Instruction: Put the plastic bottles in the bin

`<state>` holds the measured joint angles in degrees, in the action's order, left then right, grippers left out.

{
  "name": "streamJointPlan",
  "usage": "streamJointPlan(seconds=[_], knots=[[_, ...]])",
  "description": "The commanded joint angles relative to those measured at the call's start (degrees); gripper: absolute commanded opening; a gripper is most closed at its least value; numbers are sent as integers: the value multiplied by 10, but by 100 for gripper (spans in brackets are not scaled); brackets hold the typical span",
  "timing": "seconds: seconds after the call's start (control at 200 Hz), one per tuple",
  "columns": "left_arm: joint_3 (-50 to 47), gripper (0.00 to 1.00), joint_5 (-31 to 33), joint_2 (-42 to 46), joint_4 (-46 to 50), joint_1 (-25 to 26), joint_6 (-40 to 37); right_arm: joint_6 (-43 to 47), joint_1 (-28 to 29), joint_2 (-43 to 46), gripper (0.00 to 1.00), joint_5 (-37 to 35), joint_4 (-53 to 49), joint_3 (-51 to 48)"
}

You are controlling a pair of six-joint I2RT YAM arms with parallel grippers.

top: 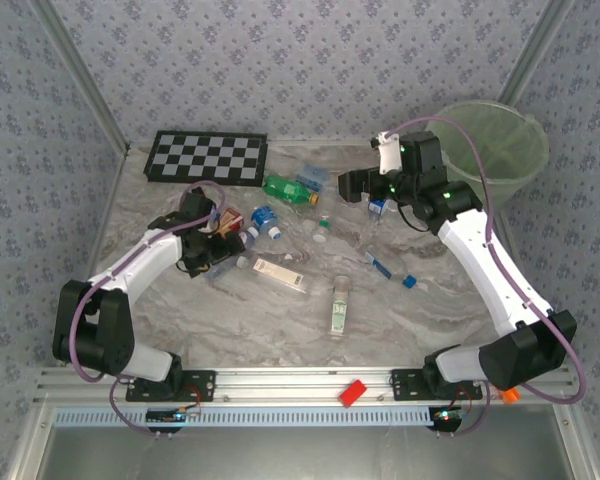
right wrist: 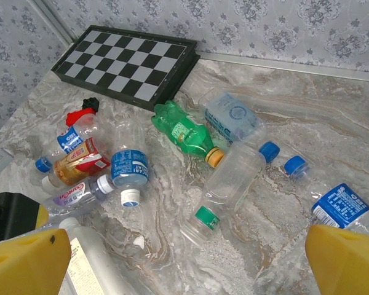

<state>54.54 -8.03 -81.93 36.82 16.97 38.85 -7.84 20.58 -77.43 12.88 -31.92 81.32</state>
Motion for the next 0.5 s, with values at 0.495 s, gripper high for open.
streamJointPlan(seconds=[0.495], knots=[[56,94,94,-30,89,59,-72,19,18,-26,100,9,-23,34]])
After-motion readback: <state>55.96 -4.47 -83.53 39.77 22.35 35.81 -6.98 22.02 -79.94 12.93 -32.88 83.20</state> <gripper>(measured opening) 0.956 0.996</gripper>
